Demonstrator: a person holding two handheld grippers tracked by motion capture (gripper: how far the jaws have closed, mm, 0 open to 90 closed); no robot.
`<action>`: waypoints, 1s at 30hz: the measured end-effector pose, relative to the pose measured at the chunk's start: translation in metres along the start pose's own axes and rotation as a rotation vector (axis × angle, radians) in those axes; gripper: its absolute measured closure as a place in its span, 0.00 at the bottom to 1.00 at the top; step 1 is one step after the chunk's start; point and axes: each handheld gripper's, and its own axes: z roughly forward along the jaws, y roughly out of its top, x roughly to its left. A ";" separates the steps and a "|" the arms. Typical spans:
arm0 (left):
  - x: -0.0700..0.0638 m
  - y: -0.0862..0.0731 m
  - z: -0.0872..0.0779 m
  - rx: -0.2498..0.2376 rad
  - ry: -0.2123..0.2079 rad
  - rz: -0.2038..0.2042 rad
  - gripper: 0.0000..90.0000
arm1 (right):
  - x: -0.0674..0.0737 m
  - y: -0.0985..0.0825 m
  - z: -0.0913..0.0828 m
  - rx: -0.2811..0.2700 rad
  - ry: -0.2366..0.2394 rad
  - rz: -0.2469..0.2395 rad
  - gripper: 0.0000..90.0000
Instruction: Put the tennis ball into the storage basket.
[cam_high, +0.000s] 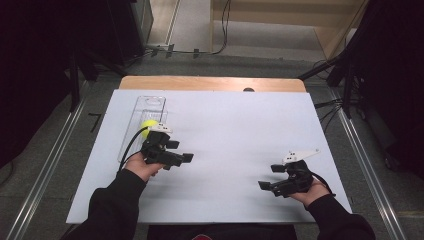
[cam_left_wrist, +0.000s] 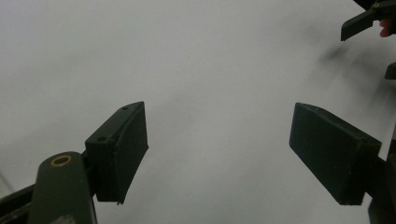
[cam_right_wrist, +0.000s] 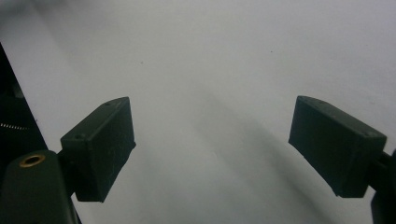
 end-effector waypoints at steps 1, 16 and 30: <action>0.000 -0.001 0.000 0.003 0.001 0.005 0.22 | 0.000 0.000 0.000 0.002 0.000 0.001 0.14; -0.005 -0.015 -0.001 0.006 -0.011 0.009 0.22 | 0.000 0.000 0.000 0.001 -0.002 0.005 0.14; -0.007 -0.027 -0.006 -0.001 -0.010 0.031 0.22 | 0.000 0.000 0.000 -0.004 -0.002 0.008 0.14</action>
